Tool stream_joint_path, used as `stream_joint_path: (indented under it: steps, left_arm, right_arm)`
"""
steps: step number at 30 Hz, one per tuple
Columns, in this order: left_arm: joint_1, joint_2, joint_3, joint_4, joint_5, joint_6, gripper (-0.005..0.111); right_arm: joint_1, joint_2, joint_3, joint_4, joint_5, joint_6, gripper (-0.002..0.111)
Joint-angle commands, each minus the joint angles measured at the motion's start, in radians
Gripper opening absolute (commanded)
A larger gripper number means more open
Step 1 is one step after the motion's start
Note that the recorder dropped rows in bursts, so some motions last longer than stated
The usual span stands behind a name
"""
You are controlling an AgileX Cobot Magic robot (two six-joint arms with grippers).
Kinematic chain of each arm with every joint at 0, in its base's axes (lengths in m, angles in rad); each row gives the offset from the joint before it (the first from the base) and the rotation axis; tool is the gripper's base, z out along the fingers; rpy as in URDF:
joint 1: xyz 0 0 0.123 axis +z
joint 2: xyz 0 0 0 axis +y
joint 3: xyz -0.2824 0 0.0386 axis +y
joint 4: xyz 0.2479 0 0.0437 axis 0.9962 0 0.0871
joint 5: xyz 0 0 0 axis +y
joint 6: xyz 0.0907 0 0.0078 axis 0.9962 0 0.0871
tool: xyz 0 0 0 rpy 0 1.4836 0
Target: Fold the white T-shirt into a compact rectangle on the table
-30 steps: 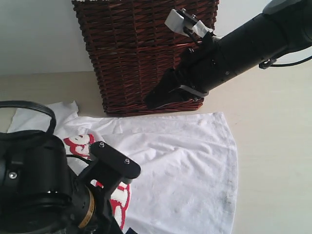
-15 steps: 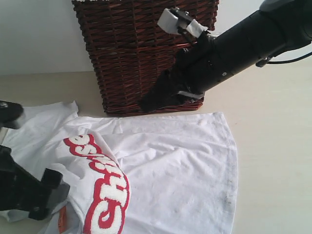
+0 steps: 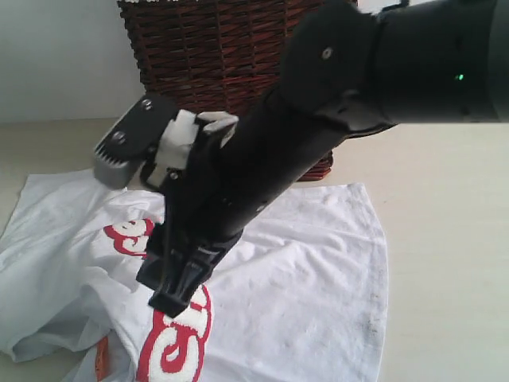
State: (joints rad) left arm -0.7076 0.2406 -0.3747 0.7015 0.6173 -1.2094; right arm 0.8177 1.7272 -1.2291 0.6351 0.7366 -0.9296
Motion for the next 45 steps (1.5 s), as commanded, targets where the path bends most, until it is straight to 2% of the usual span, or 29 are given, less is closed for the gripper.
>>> stream_joint_path:
  steps: [1,5,11,15,17,18,20,21,22,25,29,32,40,45]
  left_arm:
    - [0.003,-0.200,0.041,0.016,0.002,-0.031,0.001]
    - [0.006,-0.241,0.060,0.006,0.013,-0.031,0.001]
    - [0.009,-0.235,0.060,-0.058,0.008,-0.028,0.001]
    - [0.009,-0.235,0.060,-0.058,0.008,-0.023,0.001]
    - [0.009,-0.235,0.060,-0.056,0.008,-0.023,0.001]
    - [0.009,-0.235,0.060,-0.056,0.008,-0.023,0.001]
    - [0.009,-0.235,0.060,-0.056,0.008,-0.023,0.001]
    - [0.009,-0.235,0.060,-0.056,0.008,-0.023,0.001]
    - [0.009,-0.235,0.060,-0.056,0.008,-0.023,0.001]
    - [0.009,-0.235,0.060,-0.056,0.008,-0.023,0.001]
    - [0.009,-0.235,0.060,-0.055,0.008,-0.023,0.001]
    - [0.009,-0.235,0.060,-0.055,0.008,-0.023,0.001]
    - [0.009,-0.235,0.060,-0.055,0.008,-0.023,0.001]
    - [0.009,-0.235,0.060,-0.053,0.008,-0.022,0.001]
  right_arm:
    - [0.135,-0.004,-0.005,-0.323,-0.161,0.272,0.046]
    - [0.210,0.002,-0.009,-0.503,-0.262,0.489,0.058]
    - [0.321,0.084,-0.077,-0.533,-0.245,0.552,0.058]
    - [0.346,0.176,-0.168,-0.804,-0.155,0.847,0.054]
    - [0.346,0.229,-0.216,-0.977,-0.056,1.013,0.046]
    - [0.346,0.261,-0.242,-1.096,0.014,1.111,0.036]
    - [0.346,0.290,-0.266,-1.201,0.076,1.189,0.018]
    - [0.346,0.296,-0.269,-1.231,0.084,1.191,0.003]
    - [0.346,0.296,-0.269,-1.239,0.078,1.191,0.001]
    - [0.343,0.263,-0.276,-1.242,0.096,1.194,0.000]
    - [0.309,0.176,-0.274,-1.246,0.250,1.187,0.000]
    - [0.303,0.051,-0.238,-1.226,0.235,1.163,0.000]
    - [0.303,-0.315,-0.228,-0.958,0.119,1.011,0.000]
    - [0.303,-0.448,-0.259,-0.680,0.053,0.739,0.000]
